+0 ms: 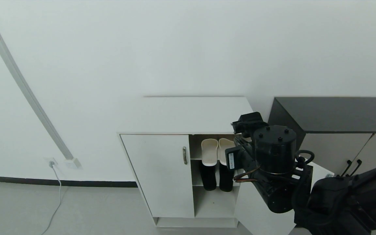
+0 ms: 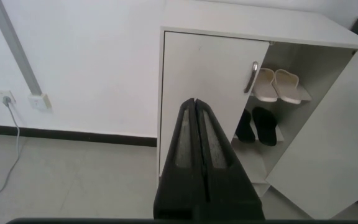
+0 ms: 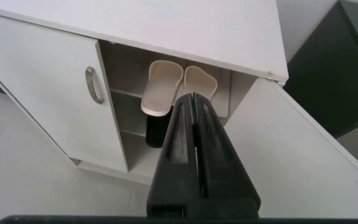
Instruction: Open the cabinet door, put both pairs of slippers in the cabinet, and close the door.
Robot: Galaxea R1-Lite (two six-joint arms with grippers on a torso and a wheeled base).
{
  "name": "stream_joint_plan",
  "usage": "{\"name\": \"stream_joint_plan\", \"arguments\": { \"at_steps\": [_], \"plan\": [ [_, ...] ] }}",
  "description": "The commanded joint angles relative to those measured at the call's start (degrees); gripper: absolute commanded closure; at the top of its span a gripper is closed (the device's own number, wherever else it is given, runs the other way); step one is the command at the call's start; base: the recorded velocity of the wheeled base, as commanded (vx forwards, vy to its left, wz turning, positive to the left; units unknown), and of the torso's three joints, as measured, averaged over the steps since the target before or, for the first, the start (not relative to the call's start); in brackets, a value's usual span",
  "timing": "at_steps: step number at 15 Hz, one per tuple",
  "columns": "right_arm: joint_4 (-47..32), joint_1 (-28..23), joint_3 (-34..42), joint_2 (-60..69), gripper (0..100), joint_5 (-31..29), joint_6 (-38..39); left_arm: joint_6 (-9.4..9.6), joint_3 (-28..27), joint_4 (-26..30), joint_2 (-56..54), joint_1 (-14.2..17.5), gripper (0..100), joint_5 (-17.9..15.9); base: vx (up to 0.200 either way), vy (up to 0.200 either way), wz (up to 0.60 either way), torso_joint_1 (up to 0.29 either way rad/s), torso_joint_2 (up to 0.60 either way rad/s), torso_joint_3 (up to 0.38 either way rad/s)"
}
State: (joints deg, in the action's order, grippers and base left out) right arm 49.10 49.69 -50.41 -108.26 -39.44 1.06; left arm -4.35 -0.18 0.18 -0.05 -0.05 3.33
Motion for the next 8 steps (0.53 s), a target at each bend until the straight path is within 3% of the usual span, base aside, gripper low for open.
{"name": "stream_joint_plan", "arguments": {
  "at_steps": [1,6,8],
  "plan": [
    [0.0,0.1,0.1,0.0,100,0.2,0.0,-0.04,0.0,0.0,0.0,0.0,100,0.0,0.000,0.000,-0.60,0.002,0.00,-0.002],
    [0.1,0.0,0.2,0.1,100,0.2,-0.4,-0.04,0.0,0.0,0.0,0.0,100,0.0,0.000,0.000,-0.60,0.005,0.00,0.000],
    [0.1,-0.2,0.2,0.0,100,0.2,-0.4,0.05,0.0,0.0,0.0,0.0,100,0.0,0.000,0.000,0.00,0.000,0.00,0.000]
  ]
}}
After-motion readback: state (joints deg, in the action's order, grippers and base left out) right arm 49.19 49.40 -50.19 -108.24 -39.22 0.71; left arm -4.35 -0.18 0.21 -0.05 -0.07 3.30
